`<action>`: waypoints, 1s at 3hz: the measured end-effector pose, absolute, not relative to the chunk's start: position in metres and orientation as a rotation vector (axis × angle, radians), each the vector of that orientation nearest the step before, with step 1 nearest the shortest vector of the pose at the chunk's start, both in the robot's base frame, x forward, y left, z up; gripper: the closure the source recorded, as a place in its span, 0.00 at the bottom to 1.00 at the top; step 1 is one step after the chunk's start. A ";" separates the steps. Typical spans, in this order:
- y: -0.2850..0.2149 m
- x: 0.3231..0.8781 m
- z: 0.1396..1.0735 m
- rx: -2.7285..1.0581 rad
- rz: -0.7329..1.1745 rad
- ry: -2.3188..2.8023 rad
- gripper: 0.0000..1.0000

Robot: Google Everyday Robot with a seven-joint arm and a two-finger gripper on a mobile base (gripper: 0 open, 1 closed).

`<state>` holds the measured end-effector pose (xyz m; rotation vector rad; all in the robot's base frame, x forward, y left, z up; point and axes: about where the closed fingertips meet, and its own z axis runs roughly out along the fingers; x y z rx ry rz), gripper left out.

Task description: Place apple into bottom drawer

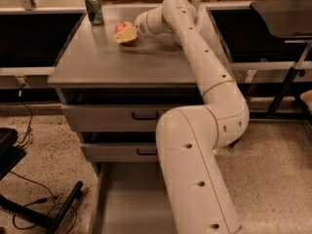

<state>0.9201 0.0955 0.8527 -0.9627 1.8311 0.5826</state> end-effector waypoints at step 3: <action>0.111 0.920 0.854 -0.970 0.619 1.800 0.89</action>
Offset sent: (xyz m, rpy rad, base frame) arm 0.0003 0.0134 0.0006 0.0250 -0.0066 0.0224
